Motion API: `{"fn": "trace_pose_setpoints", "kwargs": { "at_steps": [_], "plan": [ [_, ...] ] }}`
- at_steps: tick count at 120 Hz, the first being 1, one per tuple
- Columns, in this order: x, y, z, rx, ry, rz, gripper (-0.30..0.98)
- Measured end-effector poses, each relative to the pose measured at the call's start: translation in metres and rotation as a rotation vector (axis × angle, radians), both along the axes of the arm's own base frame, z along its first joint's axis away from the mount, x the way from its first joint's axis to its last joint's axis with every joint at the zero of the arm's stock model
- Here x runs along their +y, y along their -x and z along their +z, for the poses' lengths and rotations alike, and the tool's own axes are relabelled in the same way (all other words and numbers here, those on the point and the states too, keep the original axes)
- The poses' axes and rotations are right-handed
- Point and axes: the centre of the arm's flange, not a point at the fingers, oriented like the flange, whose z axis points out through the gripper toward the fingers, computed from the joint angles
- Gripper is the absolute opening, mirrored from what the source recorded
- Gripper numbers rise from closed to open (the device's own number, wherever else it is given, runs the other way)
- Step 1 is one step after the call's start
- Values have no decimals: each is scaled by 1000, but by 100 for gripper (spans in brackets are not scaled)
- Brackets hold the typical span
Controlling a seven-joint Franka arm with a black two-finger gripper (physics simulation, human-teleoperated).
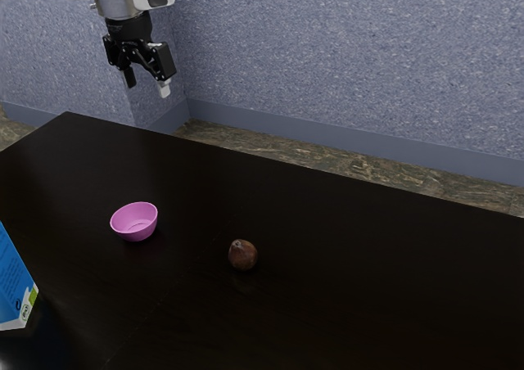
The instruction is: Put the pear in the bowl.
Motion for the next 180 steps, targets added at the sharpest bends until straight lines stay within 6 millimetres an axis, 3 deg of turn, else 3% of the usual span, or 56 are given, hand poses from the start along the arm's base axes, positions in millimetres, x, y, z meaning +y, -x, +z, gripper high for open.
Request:
{"fn": "trace_pose_setpoints", "kwargs": {
  "at_steps": [19, 40, 52, 69, 80, 90, 104, 151, 180],
  "plan": [
    [-2, -1, -1, -1, 0, -4, 69],
    [-43, -29, -38, 8, -5, -72, 69],
    [-66, -47, -73, 38, -8, -107, 69],
    [-106, -72, -141, 109, -14, -163, 69],
    [-147, -80, -180, 137, -26, -222, 69],
    [-160, -84, -213, 176, -33, -239, 69],
    [-182, -82, -245, 232, -44, -271, 69],
    [-188, -71, -332, 437, -105, -276, 69],
    [-177, -79, -361, 462, -152, -268, 69]
  ]
}}
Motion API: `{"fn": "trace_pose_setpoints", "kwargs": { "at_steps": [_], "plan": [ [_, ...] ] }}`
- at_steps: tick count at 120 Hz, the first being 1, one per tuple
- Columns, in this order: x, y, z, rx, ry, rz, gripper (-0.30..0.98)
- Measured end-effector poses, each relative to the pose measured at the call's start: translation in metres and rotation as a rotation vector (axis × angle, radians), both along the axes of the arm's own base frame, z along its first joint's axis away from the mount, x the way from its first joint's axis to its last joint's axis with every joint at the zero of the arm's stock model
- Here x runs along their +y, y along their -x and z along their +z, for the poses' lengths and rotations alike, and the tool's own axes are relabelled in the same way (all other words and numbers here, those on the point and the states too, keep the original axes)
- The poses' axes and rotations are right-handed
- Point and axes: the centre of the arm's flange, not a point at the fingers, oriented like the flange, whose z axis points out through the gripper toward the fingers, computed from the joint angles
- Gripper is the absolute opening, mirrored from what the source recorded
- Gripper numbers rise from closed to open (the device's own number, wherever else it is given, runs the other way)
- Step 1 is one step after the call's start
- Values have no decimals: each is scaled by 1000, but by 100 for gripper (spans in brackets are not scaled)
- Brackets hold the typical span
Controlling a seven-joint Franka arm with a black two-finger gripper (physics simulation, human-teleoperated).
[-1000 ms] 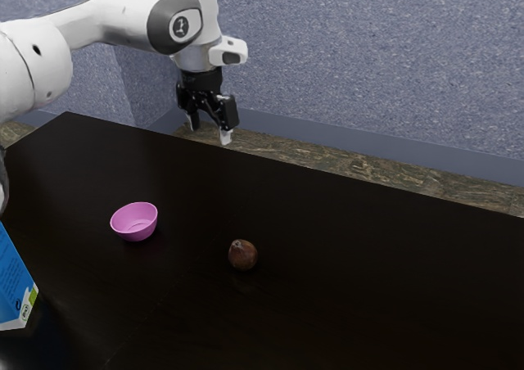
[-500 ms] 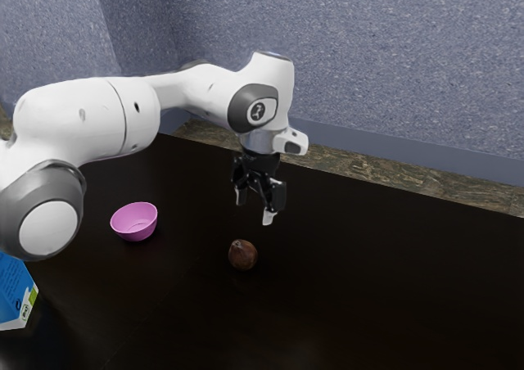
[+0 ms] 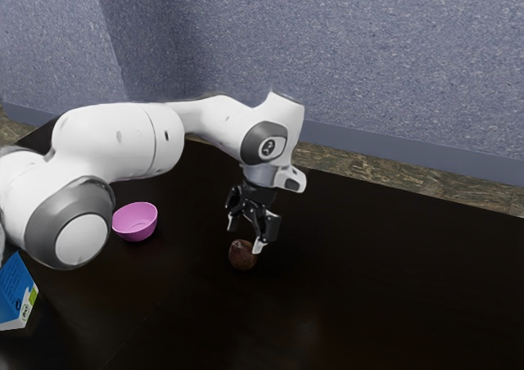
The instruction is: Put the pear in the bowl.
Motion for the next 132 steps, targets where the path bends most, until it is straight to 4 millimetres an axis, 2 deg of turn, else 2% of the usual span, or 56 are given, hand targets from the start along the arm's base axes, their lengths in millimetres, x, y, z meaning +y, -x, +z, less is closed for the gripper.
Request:
{"fn": "trace_pose_setpoints", "kwargs": {
  "at_steps": [25, 49, 92, 118, 132],
  "plan": [
    [4, -3, -31, 11, -12, 1, 69],
    [10, -5, -49, 10, -20, 6, 69],
    [13, 0, -58, 32, -25, 11, 68],
    [14, 2, -59, 45, -28, 15, 49],
    [14, 2, -58, 52, -31, 17, 43]
  ]
}}
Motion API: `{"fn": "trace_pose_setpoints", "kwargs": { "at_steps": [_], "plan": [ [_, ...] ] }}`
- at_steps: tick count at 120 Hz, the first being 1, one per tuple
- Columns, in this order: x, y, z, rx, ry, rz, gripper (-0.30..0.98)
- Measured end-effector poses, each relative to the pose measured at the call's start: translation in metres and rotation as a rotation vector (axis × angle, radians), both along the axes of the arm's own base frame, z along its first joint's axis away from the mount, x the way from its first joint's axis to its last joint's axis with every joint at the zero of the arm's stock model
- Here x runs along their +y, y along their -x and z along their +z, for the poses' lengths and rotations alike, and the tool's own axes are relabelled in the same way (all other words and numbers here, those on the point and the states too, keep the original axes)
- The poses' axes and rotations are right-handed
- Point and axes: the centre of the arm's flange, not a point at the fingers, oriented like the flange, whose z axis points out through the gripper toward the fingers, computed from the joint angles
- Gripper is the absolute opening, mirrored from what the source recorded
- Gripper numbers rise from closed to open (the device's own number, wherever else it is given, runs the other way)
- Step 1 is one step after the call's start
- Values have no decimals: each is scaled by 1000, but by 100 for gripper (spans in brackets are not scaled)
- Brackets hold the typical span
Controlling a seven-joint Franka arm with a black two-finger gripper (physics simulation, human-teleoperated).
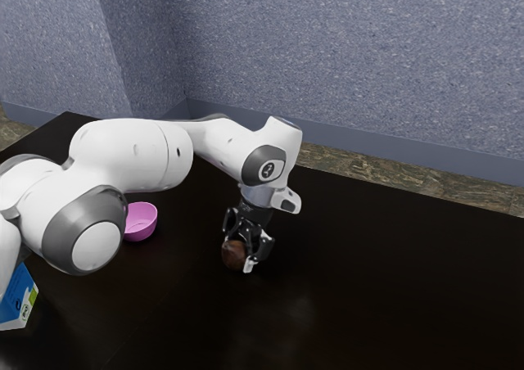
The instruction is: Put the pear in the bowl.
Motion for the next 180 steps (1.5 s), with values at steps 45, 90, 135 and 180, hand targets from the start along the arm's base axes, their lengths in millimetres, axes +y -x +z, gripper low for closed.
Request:
{"fn": "trace_pose_setpoints", "kwargs": {
  "at_steps": [45, 90, 135, 180],
  "plan": [
    [2, 3, 13, 34, -27, 6, 34],
    [38, -1, 58, 41, -99, 33, 28],
    [158, -2, 106, 44, -184, 171, 27],
    [272, 12, 107, 67, -175, 295, 27]
  ]
}}
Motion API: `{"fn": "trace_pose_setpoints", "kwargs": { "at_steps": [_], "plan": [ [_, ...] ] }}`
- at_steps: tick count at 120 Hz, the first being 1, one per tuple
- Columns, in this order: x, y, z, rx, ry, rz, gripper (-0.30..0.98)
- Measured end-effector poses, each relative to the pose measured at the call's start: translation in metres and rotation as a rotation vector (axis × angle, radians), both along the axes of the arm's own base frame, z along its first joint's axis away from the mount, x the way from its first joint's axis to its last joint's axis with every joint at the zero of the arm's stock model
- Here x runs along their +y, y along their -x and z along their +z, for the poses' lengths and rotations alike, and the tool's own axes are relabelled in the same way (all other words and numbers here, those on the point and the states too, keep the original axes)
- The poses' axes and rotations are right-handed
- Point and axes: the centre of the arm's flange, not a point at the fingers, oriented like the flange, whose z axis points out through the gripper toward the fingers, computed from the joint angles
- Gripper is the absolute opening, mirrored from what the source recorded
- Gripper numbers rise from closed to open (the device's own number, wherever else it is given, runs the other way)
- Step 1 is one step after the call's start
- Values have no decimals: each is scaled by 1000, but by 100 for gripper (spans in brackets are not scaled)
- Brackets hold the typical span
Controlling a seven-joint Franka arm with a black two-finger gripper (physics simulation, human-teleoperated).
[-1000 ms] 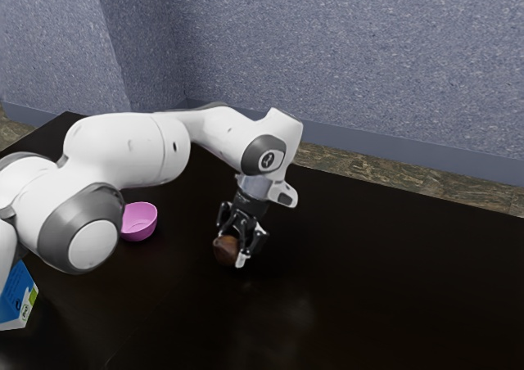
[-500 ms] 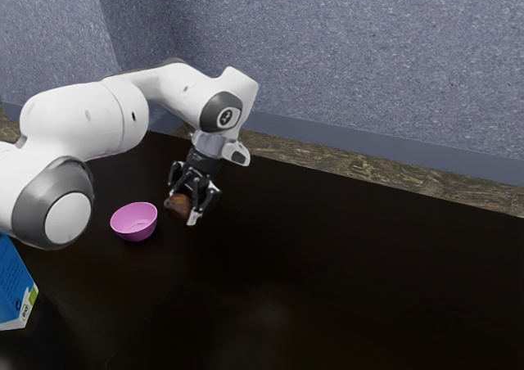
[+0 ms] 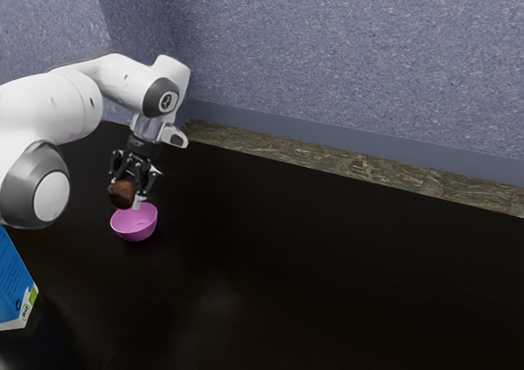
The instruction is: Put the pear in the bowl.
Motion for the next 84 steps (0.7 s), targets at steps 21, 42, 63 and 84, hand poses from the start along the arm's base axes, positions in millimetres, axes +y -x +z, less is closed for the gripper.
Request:
{"fn": "trace_pose_setpoints", "kwargs": {
  "at_steps": [21, 42, 63, 84],
  "plan": [
    [17, 8, -19, 21, 23, 7, 27],
    [11, 8, -31, 22, 42, -15, 30],
    [9, 6, -33, 17, 57, -25, 45],
    [7, 6, -33, 15, 67, -33, 58]
  ]
}}
